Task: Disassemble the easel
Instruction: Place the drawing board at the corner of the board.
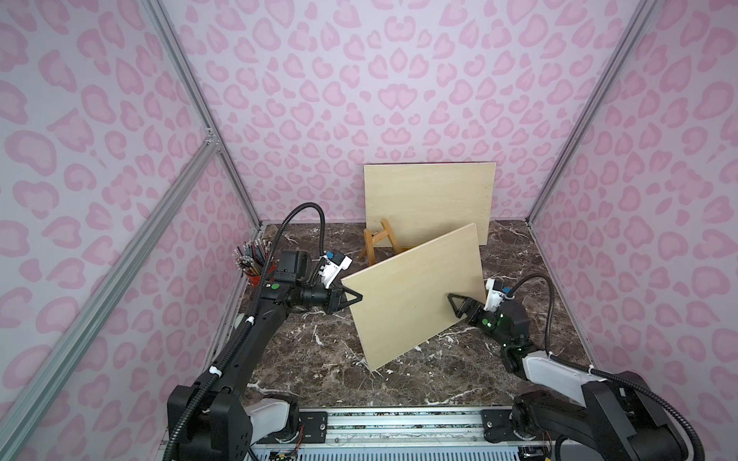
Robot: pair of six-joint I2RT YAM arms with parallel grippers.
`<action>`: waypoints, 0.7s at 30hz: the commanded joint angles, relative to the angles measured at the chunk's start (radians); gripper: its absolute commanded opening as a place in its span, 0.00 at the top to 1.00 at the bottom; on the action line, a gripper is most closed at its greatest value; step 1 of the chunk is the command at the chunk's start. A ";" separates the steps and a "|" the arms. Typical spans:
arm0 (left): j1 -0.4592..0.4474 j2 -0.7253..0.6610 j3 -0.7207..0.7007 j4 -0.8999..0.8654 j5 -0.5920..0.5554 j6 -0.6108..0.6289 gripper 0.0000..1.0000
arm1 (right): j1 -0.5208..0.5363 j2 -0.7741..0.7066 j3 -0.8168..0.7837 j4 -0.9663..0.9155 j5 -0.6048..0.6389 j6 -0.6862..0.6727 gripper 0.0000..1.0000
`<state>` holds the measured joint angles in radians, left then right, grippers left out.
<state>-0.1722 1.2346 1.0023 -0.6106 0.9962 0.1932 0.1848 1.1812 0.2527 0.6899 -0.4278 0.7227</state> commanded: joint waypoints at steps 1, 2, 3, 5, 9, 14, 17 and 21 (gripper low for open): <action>0.000 0.002 0.003 0.088 0.071 -0.010 0.98 | -0.118 0.039 0.104 -0.149 -0.124 -0.206 0.07; -0.001 -0.001 -0.003 0.109 0.070 -0.023 0.98 | -0.152 0.064 0.148 -0.176 -0.160 -0.247 0.07; -0.001 -0.004 -0.010 0.128 0.067 -0.035 0.98 | -0.174 0.091 0.189 -0.199 -0.181 -0.276 0.07; -0.001 -0.012 -0.017 0.154 0.064 -0.047 0.98 | -0.207 0.148 0.257 -0.214 -0.216 -0.322 0.06; -0.001 -0.012 -0.006 0.141 0.065 -0.041 0.98 | -0.248 0.237 0.360 -0.198 -0.282 -0.377 0.06; -0.001 -0.004 0.001 0.119 0.071 -0.026 0.98 | -0.348 0.350 0.512 -0.265 -0.450 -0.510 0.05; -0.001 0.000 0.002 0.106 0.071 -0.014 0.98 | -0.390 0.434 0.609 -0.318 -0.588 -0.556 0.05; -0.001 0.003 0.001 0.099 0.066 -0.006 0.98 | -0.384 0.520 0.733 -0.493 -0.694 -0.682 0.05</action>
<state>-0.1749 1.2373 0.9909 -0.5518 0.9993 0.1604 -0.2028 1.6688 0.9409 0.3309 -0.9798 0.1650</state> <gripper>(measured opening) 0.126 0.948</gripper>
